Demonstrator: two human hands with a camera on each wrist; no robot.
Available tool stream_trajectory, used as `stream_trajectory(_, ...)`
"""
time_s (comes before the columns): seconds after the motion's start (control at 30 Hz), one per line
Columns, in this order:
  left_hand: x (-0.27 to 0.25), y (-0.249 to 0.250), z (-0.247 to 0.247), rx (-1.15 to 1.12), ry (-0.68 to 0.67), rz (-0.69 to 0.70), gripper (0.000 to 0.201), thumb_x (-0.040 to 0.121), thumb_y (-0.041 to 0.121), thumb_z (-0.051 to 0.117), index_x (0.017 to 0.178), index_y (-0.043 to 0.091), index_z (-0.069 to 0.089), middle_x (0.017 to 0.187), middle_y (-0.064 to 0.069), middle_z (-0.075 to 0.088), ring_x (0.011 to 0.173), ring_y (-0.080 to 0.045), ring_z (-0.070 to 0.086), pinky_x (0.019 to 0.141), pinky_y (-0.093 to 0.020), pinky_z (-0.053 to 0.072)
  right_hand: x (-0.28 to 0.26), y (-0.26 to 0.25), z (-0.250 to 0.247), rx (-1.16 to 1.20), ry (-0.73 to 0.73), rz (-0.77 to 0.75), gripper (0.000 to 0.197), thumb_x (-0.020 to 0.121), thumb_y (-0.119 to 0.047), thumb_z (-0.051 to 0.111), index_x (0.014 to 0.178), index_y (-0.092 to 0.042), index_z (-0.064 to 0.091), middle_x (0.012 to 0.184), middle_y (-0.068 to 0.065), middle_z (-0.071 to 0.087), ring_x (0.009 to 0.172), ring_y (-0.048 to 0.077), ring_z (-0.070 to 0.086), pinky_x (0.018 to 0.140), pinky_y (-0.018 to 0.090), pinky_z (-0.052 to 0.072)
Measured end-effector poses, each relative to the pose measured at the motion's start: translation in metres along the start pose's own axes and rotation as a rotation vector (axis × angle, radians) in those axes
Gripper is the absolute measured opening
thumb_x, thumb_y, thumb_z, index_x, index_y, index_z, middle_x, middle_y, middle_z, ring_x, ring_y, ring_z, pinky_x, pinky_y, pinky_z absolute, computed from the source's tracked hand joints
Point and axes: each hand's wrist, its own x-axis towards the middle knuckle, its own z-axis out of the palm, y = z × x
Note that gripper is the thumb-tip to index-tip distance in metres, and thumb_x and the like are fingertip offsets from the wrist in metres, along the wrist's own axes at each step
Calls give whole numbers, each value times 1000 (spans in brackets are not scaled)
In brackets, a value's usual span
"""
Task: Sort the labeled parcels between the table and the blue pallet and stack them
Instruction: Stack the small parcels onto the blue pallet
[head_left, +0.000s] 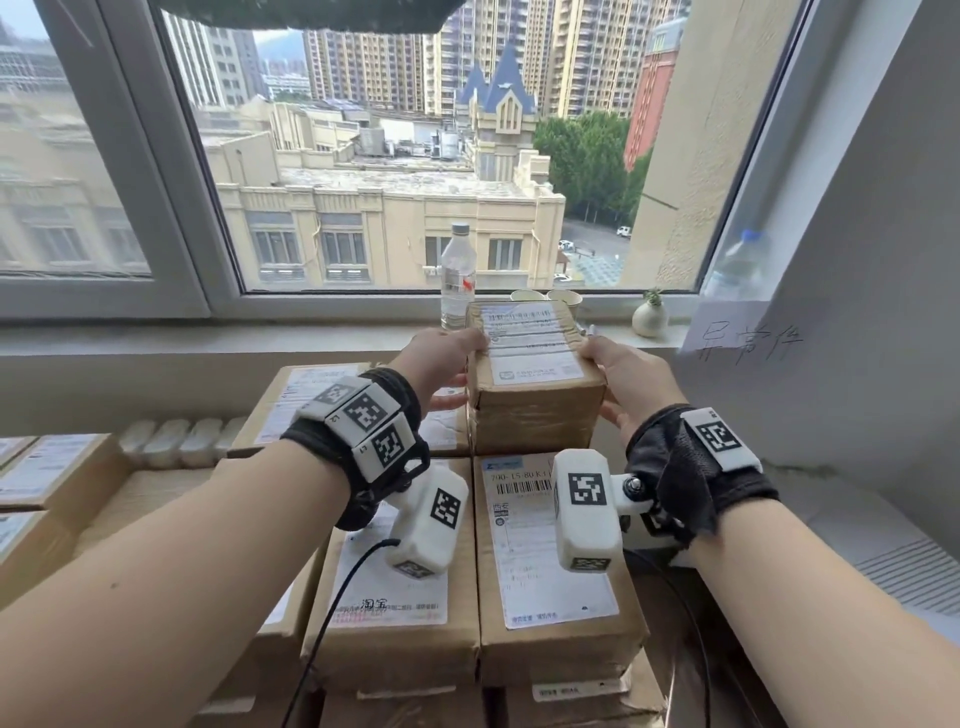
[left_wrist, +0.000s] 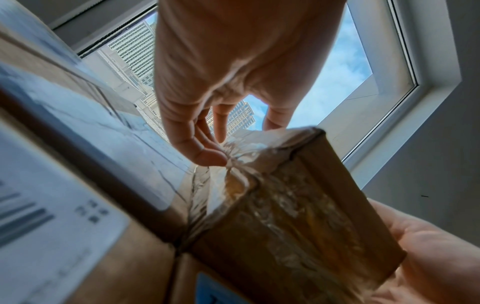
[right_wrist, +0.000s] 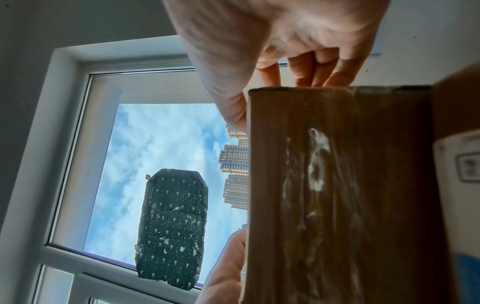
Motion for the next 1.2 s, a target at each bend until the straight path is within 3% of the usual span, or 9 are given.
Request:
stream_trajectory(0.27, 0, 1, -5, 20, -19, 3, 28, 95, 31, 53, 116, 12, 59, 86, 1, 59, 78, -13, 56, 65, -26, 47, 1, -1, 0, -41, -5, 9, 12, 81, -23, 64, 92, -18, 65, 86, -1, 66, 76, 13, 58, 68, 29, 49)
stream_trajectory(0.37, -2, 1, -4, 44, -20, 6, 35, 94, 33, 54, 121, 11, 57, 103, -4, 63, 90, -16, 58, 66, -28, 46, 0, -1, 1, -44, -4, 4, 10, 82, -23, 64, 90, -18, 65, 86, -1, 66, 77, 14, 59, 72, 29, 50)
stream_trajectory(0.53, -2, 2, -5, 130, 20, 70, 44, 96, 34, 53, 132, 9, 49, 121, -7, 54, 110, -22, 50, 84, -34, 43, -8, -7, 2, -87, 29, -72, 14, 79, -28, 64, 89, -18, 65, 91, 3, 66, 85, 17, 57, 84, 35, 48)
stream_trajectory(0.6, -4, 5, -8, 166, 39, 111, 48, 95, 36, 53, 133, 9, 47, 124, -7, 54, 112, -22, 50, 85, -35, 43, -13, -14, 2, -76, 65, -136, 3, 84, -21, 63, 82, -19, 64, 80, -2, 62, 81, 15, 56, 77, 27, 48)
stream_trajectory(0.67, -9, 11, -13, 198, 65, 173, 46, 95, 38, 52, 129, 9, 48, 118, -6, 55, 106, -20, 51, 83, -34, 43, -21, -23, 2, -72, 134, -220, 4, 86, -16, 62, 84, -20, 64, 73, -7, 59, 69, 9, 55, 60, 19, 43)
stream_trajectory(0.73, -16, 18, -20, 202, 63, 230, 41, 95, 37, 52, 123, 8, 50, 113, -6, 55, 101, -18, 51, 77, -29, 45, -29, -31, 5, -76, 162, -304, 9, 84, -16, 62, 87, -23, 67, 80, -7, 65, 72, 6, 60, 65, 19, 46)
stream_trajectory(0.83, -33, 29, -33, 161, 75, 285, 36, 94, 34, 54, 120, 9, 55, 114, -8, 57, 103, -20, 51, 77, -28, 44, -43, -40, 20, -62, 98, -367, 16, 82, -14, 60, 82, -28, 68, 84, -8, 68, 78, 11, 61, 84, 33, 52)
stream_trajectory(1.1, -89, 10, -87, 120, 223, 285, 30, 93, 27, 59, 119, 12, 57, 110, -2, 60, 105, -18, 54, 75, -26, 44, -89, -24, 89, -25, -282, -366, 25, 83, -6, 59, 75, -26, 71, 93, -2, 71, 93, 17, 64, 93, 40, 52)
stream_trajectory(1.2, -109, -11, -117, 115, 283, 248, 31, 93, 27, 59, 120, 13, 57, 108, 0, 61, 100, -15, 56, 74, -26, 43, -108, -15, 117, -24, -371, -366, 26, 84, -5, 59, 74, -25, 71, 88, -3, 70, 87, 16, 63, 90, 37, 54)
